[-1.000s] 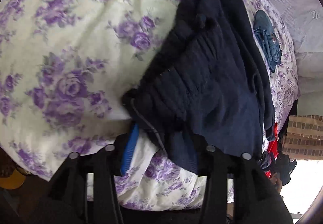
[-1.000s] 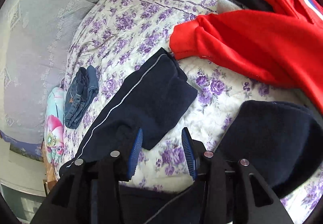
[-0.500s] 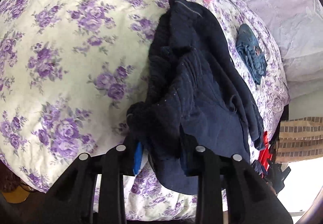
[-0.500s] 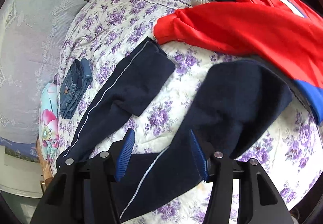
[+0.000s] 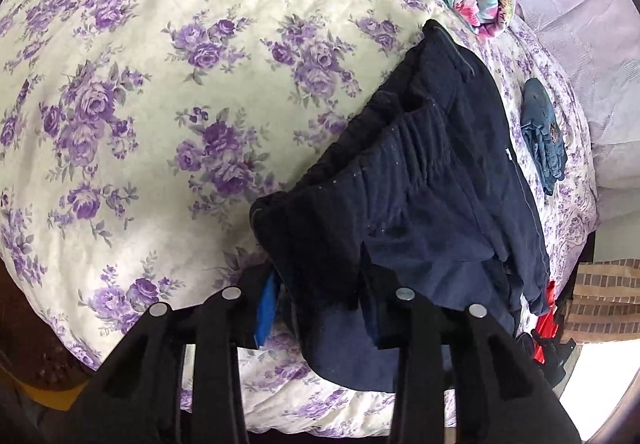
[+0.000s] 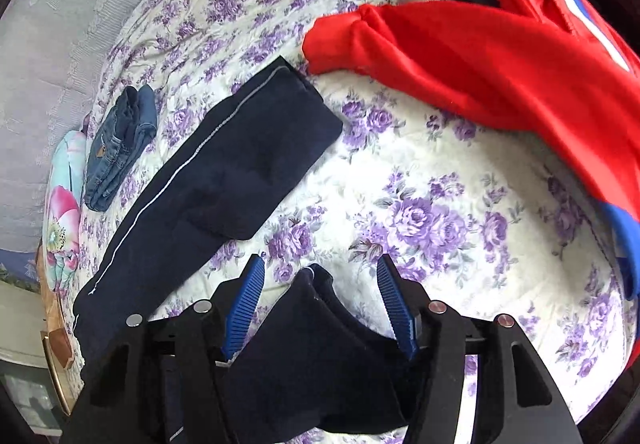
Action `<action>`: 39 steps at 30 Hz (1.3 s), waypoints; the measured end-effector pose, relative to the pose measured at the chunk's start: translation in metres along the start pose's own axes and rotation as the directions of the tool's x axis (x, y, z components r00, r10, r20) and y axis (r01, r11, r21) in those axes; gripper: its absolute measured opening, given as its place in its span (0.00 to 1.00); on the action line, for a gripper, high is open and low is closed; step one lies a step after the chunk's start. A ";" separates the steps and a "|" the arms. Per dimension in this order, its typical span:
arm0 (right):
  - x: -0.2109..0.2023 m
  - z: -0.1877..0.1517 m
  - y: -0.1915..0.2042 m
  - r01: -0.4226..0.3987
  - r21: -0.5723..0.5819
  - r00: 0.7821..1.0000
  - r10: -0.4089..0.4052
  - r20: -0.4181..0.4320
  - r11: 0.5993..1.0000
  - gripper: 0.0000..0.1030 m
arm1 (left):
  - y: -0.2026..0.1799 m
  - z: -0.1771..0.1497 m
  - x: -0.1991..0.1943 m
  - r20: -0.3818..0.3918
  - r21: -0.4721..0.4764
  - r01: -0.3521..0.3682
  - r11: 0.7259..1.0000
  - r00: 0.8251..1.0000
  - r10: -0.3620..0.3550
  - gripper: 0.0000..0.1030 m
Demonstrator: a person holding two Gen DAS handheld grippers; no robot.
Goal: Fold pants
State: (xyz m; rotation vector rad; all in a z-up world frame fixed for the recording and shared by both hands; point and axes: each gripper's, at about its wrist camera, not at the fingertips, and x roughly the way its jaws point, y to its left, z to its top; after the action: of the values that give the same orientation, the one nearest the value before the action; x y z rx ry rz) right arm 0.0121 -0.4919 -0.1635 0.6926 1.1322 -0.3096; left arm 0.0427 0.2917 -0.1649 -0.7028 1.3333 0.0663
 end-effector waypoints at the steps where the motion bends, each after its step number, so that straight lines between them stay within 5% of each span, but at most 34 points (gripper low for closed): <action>1: 0.009 0.001 0.002 0.005 -0.014 1.000 -0.005 -0.022 1.000 0.58 | 0.001 0.001 0.001 -0.007 0.005 -0.001 1.000 1.000 0.001 0.35; 3: 0.015 -0.001 0.007 -0.030 -0.059 0.999 0.028 -0.042 0.998 0.47 | 0.003 0.002 0.003 -0.019 0.010 -0.008 1.000 1.000 0.009 0.36; 4: 0.012 -0.002 0.009 -0.087 -0.063 0.995 0.084 -0.051 0.994 0.16 | 0.004 0.003 0.004 -0.028 0.012 -0.010 1.000 1.000 0.011 0.37; 5: 0.003 -0.005 0.012 -0.126 -0.067 0.992 0.123 -0.036 0.990 0.10 | 0.001 0.003 0.007 -0.035 0.017 -0.012 1.000 0.999 0.012 0.37; 7: -0.031 -0.013 0.013 -0.221 -0.107 0.974 0.225 0.026 0.969 0.09 | 0.002 0.005 0.008 -0.049 0.037 -0.016 0.999 0.999 0.018 0.39; 9: -0.075 -0.032 0.003 -0.337 -0.139 0.932 0.351 0.089 0.931 0.09 | 0.004 0.007 0.009 -0.065 0.054 -0.015 0.998 0.998 0.019 0.41; 11: -0.112 -0.063 -0.025 -0.333 -0.172 0.924 0.357 0.136 0.927 0.09 | 0.005 0.009 0.012 -0.081 0.066 -0.015 0.998 0.997 0.020 0.44; 13: -0.128 -0.102 -0.072 -0.271 -0.153 0.945 0.293 0.148 0.950 0.09 | 0.010 0.011 0.016 -0.099 0.072 -0.013 0.997 0.995 0.021 0.46; 16: -0.124 -0.170 -0.152 -0.173 0.138 0.980 0.157 0.124 0.975 0.13 | 0.010 0.014 0.022 -0.125 0.088 -0.016 0.996 0.992 0.027 0.46; 19: -0.121 -0.212 -0.183 -0.257 0.335 0.961 0.201 0.192 0.906 0.15 | 0.004 0.018 0.027 -0.146 0.124 -0.039 0.992 0.988 0.057 0.47; 21: -0.114 -0.225 -0.177 -0.296 0.362 0.949 0.230 0.214 0.884 0.39 | 0.002 0.020 0.030 -0.156 0.139 -0.045 0.989 0.985 0.067 0.47; 22: -0.110 -0.227 -0.170 -0.282 0.352 0.952 0.214 0.219 0.892 0.55 | 0.002 0.021 0.032 -0.161 0.139 -0.046 0.989 0.985 0.069 0.47; 23: -0.105 -0.226 -0.164 -0.275 0.344 0.951 0.201 0.234 0.898 0.57 | 0.002 0.021 0.032 -0.163 0.137 -0.046 0.989 0.984 0.068 0.47; 27: -0.086 -0.195 -0.147 -0.287 0.301 0.935 0.198 0.293 0.909 0.56 | 0.002 0.019 0.032 -0.152 0.135 -0.042 0.990 0.986 0.063 0.47; 30: -0.068 -0.149 -0.127 -0.206 0.179 0.950 0.152 0.274 0.962 0.56 | 0.005 0.016 0.029 -0.131 0.112 -0.033 0.993 0.990 0.048 0.48; 34: -0.038 -0.111 -0.103 -0.166 0.079 0.975 0.151 0.162 0.983 0.55 | 0.011 0.009 0.022 -0.092 0.056 -0.023 0.998 0.995 0.028 0.47; 36: -0.039 -0.104 -0.086 -0.161 0.002 0.977 0.159 0.142 0.987 0.21 | 0.013 0.004 0.014 -0.070 0.036 0.000 0.999 0.998 0.002 0.42; 39: -0.065 -0.083 -0.083 -0.198 0.002 0.962 0.193 0.192 0.980 0.10 | 0.012 -0.005 0.006 -0.043 0.031 0.017 0.999 0.999 -0.015 0.40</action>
State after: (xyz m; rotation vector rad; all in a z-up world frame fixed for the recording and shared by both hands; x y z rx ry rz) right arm -0.1210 -0.5077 -0.1542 0.7709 0.8716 -0.2150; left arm 0.0350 0.2972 -0.1756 -0.6913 1.3663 0.0174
